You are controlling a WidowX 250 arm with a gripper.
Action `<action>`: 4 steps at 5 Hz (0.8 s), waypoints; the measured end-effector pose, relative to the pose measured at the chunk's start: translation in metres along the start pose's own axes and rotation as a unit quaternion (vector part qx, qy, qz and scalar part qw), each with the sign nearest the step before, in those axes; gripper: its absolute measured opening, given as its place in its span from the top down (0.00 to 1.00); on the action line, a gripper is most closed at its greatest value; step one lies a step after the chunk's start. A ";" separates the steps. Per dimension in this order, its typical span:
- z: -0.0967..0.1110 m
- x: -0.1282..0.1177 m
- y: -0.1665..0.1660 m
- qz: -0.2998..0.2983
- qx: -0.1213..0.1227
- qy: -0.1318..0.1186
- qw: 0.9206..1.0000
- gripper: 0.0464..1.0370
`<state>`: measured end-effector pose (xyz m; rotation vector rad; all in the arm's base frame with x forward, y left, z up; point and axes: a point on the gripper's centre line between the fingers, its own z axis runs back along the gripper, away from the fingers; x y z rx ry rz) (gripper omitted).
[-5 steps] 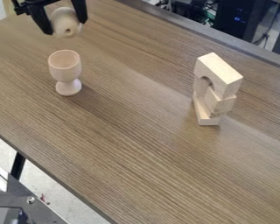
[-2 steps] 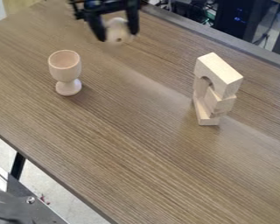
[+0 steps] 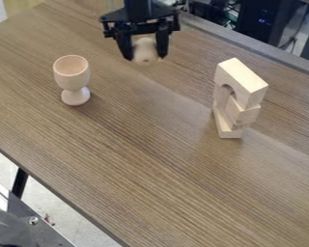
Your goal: Take the ball off of the cup and put it on the table
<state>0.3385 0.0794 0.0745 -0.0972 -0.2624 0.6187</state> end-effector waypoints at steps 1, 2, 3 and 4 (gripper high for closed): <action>-0.017 0.004 0.004 -0.003 -0.005 -0.004 1.000 0.29; -0.027 0.006 0.007 -0.003 -0.008 -0.009 1.000 0.29; -0.029 0.005 0.012 0.000 -0.005 -0.008 1.000 0.25; -0.031 0.003 0.014 0.000 -0.002 -0.003 1.000 0.14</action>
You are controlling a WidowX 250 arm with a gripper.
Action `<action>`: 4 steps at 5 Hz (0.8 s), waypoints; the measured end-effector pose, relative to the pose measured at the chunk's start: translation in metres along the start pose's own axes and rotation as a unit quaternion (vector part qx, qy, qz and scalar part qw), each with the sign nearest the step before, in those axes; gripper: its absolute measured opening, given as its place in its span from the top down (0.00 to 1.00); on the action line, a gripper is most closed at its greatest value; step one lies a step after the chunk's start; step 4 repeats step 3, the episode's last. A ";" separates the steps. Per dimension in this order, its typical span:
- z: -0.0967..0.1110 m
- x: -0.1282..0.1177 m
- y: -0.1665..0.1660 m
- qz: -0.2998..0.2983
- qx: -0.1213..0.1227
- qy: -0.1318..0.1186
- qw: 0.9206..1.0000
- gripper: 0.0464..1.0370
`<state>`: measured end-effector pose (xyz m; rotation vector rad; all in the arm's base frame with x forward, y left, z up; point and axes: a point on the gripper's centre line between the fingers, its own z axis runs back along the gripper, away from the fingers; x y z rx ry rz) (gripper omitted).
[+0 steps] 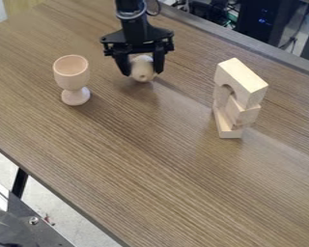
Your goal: Take the ball off of the cup and put it on the table
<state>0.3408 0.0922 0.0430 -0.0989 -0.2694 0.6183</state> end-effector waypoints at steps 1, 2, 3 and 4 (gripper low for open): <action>-0.002 -0.004 0.003 0.002 0.003 0.006 1.000 0.03; 0.009 -0.003 0.000 0.009 -0.008 -0.003 1.000 0.04; 0.032 0.000 -0.006 0.015 -0.026 -0.024 0.999 0.04; 0.032 0.000 -0.006 0.015 -0.026 -0.024 0.999 0.04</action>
